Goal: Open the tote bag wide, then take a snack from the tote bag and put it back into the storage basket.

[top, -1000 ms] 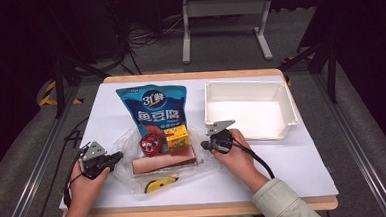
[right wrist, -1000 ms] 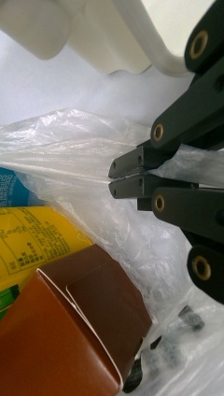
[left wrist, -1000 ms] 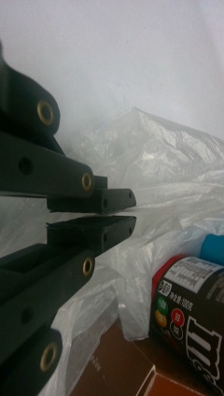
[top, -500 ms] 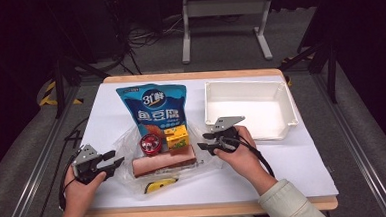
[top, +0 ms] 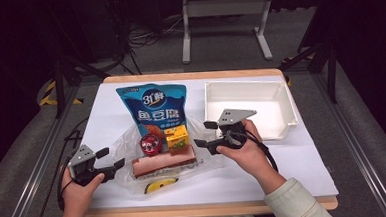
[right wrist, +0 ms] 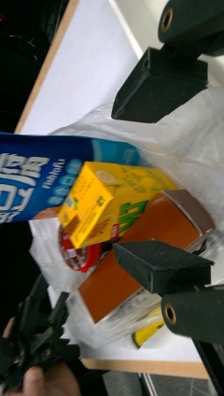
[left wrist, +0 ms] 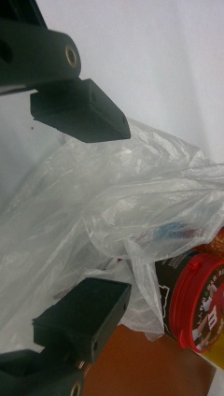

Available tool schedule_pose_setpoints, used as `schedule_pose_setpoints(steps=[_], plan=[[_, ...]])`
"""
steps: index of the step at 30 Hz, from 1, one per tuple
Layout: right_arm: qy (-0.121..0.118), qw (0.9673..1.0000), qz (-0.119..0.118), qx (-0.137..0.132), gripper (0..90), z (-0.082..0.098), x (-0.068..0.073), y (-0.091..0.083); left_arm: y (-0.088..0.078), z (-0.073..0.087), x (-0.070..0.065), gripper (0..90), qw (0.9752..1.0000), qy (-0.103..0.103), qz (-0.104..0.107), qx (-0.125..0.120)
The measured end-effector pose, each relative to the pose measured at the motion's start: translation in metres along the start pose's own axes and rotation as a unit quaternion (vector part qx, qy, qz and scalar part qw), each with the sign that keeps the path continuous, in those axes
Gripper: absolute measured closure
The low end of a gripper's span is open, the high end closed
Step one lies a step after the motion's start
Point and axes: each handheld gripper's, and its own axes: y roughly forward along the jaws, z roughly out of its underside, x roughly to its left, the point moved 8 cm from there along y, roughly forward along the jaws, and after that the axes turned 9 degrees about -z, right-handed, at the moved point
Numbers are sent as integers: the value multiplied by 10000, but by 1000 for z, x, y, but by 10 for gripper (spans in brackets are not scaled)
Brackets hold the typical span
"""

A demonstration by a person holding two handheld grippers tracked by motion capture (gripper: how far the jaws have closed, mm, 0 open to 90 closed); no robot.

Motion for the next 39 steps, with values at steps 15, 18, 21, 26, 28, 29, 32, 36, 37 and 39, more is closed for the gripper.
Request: schedule_pose_setpoints(steps=[15,18,21,26,28,29,32,36,37,39], plan=[[-266,9992,-99,-273,267,-30,11,-7,-6,-2,-2,156,9999,34,-4,-95],[-301,9990,-135,-290,267,-33,12,-7,-8,-3,-2,133,9999,26,-20,-119],[-365,9986,-210,-305,267,-41,17,-5,-9,-3,-2,126,9999,46,-22,-124],[-412,9982,-330,-286,267,-48,22,0,-12,-3,-3,111,9999,58,-18,-148],[-442,9979,-382,-265,267,-51,24,3,-13,-1,-3,96,9999,71,5,-128],[-457,9978,-403,-250,267,-52,25,5,-14,-1,-3,95,9999,60,-20,-147],[-527,9969,-567,-153,267,-56,32,13,-18,1,-1,86,9998,30,-26,-173],[-601,9955,-738,-10,267,-58,38,25,-21,4,0,82,9998,23,-75,-160],[-601,9955,-738,-10,267,-58,38,25,-21,4,0,81,9998,23,-75,-160],[-602,9948,-826,34,268,-58,40,30,-22,4,1,79,9998,26,-96,-163]])
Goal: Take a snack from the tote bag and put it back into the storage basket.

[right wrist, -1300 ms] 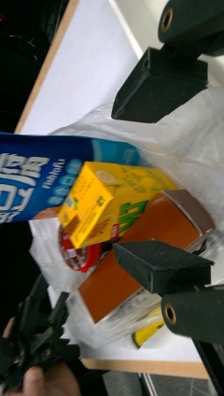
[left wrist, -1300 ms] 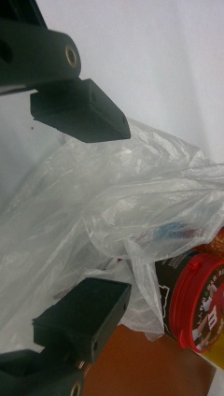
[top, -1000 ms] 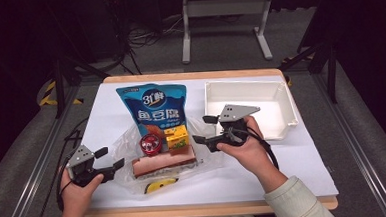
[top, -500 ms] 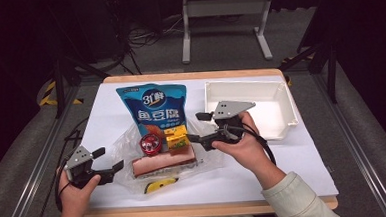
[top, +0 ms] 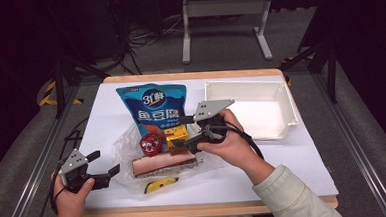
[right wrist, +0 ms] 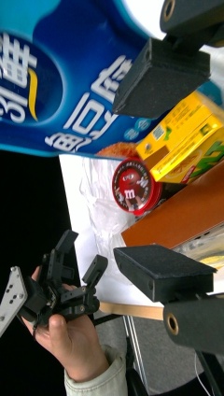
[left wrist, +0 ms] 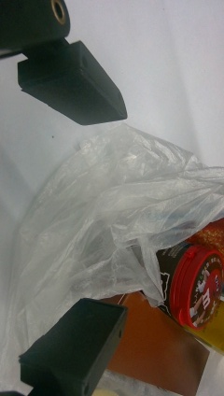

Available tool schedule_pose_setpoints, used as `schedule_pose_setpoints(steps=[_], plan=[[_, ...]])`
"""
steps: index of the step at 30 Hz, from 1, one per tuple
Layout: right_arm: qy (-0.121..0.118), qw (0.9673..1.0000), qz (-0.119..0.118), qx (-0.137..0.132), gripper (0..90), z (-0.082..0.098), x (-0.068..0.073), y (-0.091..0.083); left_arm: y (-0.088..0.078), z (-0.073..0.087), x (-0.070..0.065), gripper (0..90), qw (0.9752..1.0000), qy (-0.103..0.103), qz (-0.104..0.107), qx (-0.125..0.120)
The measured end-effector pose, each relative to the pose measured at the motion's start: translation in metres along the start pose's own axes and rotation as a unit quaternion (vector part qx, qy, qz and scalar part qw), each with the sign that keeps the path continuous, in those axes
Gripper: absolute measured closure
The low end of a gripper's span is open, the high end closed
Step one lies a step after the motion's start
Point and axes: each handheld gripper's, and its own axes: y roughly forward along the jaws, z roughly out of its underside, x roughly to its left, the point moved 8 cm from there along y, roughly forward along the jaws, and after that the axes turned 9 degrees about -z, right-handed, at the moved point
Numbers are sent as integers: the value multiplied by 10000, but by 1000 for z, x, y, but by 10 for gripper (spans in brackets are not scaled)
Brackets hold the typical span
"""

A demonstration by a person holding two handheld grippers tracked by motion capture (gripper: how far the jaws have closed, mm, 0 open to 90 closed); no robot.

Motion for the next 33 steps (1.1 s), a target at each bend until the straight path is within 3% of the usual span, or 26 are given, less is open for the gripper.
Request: schedule_pose_setpoints(steps=[10,18,24,33], plan=[[-68,9988,-335,337,269,4,4,24,1,0,1,86,10000,-14,-23,-5],[-129,9972,-463,565,280,9,6,35,3,0,3,92,10000,-10,-83,34],[-228,9949,-536,818,294,14,8,44,3,-1,2,92,10000,2,-79,36],[-445,9887,-652,1276,315,27,10,58,4,0,1,91,10000,35,-36,57]])
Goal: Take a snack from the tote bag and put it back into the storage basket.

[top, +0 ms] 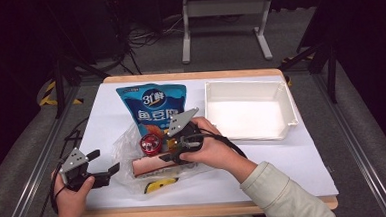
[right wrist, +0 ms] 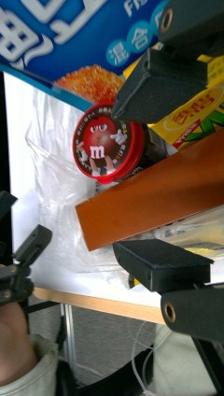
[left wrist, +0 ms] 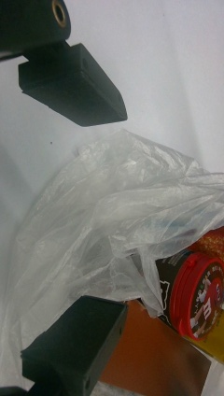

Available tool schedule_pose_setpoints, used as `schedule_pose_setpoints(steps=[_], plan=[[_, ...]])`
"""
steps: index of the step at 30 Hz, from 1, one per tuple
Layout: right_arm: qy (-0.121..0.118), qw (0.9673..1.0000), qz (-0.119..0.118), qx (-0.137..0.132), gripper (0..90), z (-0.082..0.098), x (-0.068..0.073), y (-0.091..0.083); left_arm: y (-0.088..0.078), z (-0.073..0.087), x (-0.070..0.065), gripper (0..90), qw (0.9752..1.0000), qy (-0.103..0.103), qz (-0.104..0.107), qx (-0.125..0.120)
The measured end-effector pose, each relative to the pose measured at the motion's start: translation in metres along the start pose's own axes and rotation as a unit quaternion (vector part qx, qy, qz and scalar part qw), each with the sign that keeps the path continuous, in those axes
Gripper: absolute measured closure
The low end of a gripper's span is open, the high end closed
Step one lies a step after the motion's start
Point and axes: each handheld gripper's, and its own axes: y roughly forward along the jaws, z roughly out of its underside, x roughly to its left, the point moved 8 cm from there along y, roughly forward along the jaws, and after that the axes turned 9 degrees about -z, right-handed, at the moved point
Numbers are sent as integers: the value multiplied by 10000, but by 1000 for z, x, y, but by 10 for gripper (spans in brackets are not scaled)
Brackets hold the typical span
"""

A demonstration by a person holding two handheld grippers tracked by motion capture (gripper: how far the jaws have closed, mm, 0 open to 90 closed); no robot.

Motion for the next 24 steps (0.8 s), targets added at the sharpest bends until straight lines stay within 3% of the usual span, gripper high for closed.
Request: schedule_pose_setpoints(steps=[12,24], plan=[[-269,9996,-91,74,324,-2,10,8,-1,0,0,90,10000,14,-5,-18],[-261,9989,-115,362,327,11,9,23,0,0,-1,89,10000,31,28,1]])
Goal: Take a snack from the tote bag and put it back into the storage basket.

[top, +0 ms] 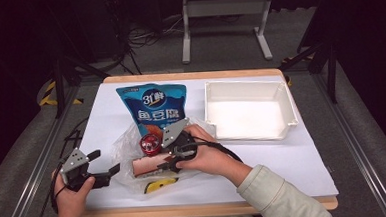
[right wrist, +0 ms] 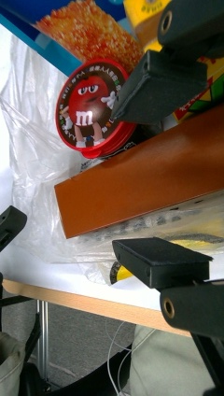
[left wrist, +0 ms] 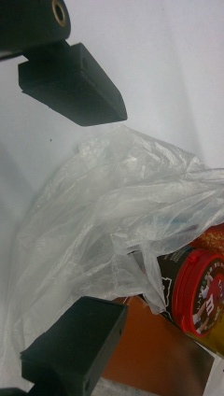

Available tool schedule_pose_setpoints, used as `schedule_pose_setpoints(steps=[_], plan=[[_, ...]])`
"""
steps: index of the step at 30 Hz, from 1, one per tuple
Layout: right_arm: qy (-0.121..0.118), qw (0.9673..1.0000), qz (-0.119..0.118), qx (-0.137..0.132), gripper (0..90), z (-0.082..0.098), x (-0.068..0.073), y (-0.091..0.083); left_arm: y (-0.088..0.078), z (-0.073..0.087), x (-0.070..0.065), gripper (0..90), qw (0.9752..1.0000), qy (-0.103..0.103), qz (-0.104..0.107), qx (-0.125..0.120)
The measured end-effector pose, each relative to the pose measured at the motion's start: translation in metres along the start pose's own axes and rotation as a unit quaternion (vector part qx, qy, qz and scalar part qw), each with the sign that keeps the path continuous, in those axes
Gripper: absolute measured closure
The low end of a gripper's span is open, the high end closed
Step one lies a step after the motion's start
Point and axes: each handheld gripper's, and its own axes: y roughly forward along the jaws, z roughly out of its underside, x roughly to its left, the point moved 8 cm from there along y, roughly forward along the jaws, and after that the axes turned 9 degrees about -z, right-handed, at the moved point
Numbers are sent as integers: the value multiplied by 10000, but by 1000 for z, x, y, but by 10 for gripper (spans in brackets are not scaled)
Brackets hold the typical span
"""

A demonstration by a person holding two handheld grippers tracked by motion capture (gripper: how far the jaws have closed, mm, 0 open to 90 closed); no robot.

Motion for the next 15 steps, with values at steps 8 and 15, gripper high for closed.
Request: schedule_pose_setpoints(steps=[8,15], plan=[[36,9999,-19,133,328,6,-2,8,0,0,0,88,10000,-11,10,4],[-26,9996,-27,272,349,11,-5,13,1,1,-1,88,10000,-6,10,30]])
